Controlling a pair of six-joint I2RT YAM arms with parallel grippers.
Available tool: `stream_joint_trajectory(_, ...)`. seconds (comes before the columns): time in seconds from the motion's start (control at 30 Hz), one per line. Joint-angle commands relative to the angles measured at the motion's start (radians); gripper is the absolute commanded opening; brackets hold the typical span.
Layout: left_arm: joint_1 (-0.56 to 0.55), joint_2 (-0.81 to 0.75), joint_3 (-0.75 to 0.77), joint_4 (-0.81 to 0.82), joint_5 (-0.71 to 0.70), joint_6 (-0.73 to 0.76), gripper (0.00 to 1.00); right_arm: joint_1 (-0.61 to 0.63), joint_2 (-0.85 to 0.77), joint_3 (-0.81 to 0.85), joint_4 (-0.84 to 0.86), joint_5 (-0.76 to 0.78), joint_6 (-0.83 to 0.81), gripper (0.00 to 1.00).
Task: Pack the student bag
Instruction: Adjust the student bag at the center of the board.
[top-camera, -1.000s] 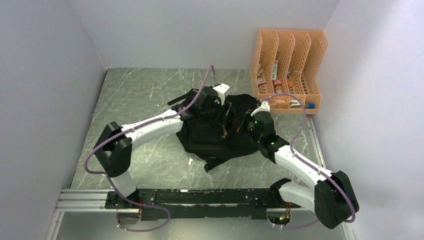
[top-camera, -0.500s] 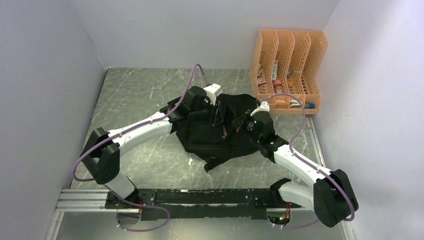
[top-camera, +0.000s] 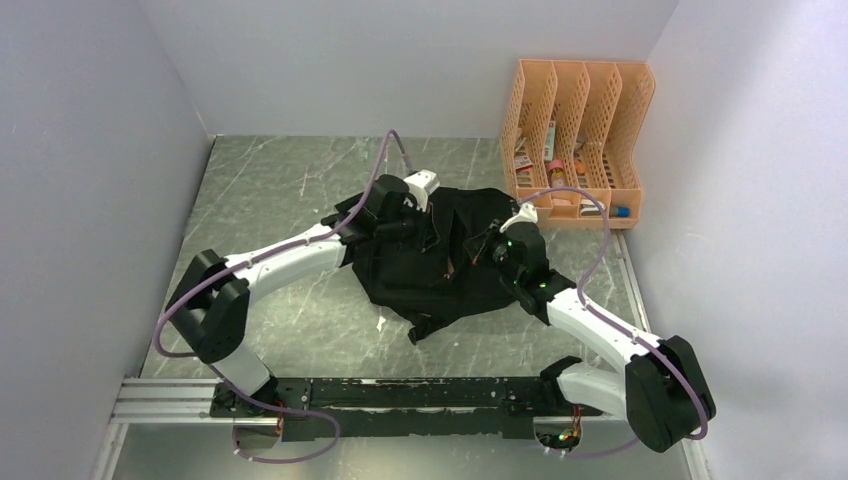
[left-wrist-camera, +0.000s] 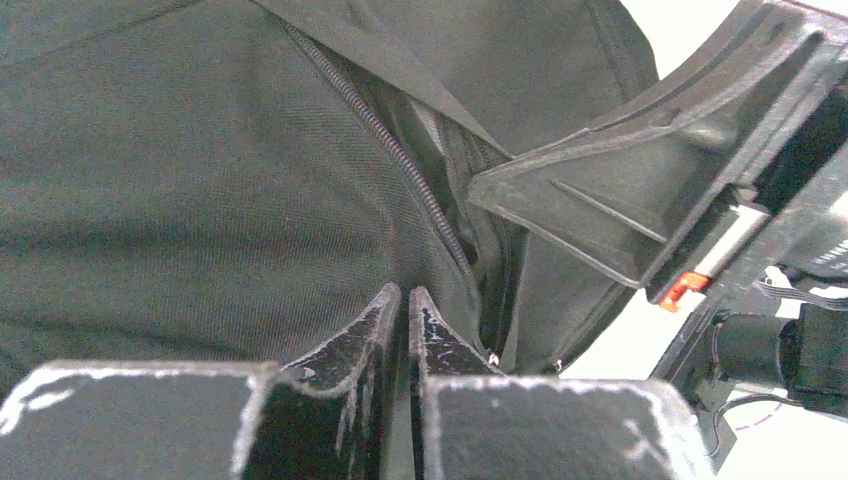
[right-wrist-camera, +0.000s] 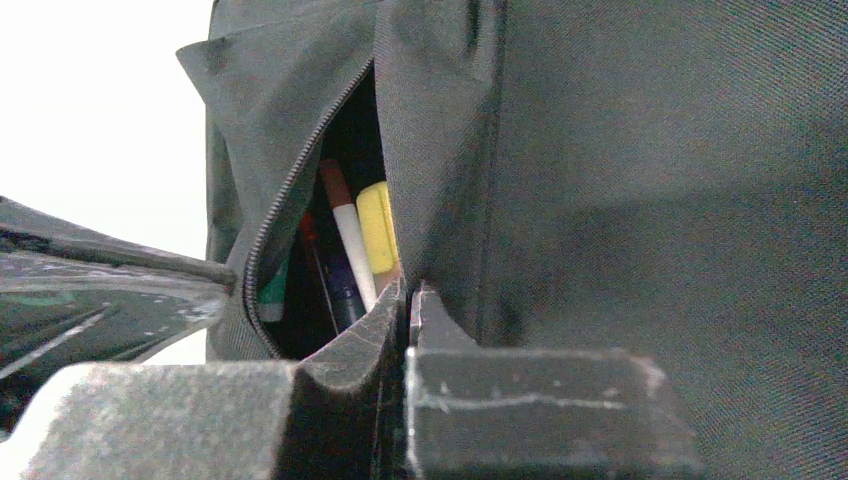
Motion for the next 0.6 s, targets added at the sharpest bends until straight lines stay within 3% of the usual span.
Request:
stream_joint_trajectory(0.0,0.000,0.053,0.023,0.074,0.090,-0.021,0.12,0.001,-0.019,0.029,0.011,-0.004,-0.013,0.00)
stream_joint_trajectory(0.57,-0.023,0.146,0.025,0.117,0.039,-0.027,0.09,0.001,-0.047,0.048,-0.012,-0.021,-0.042,0.00)
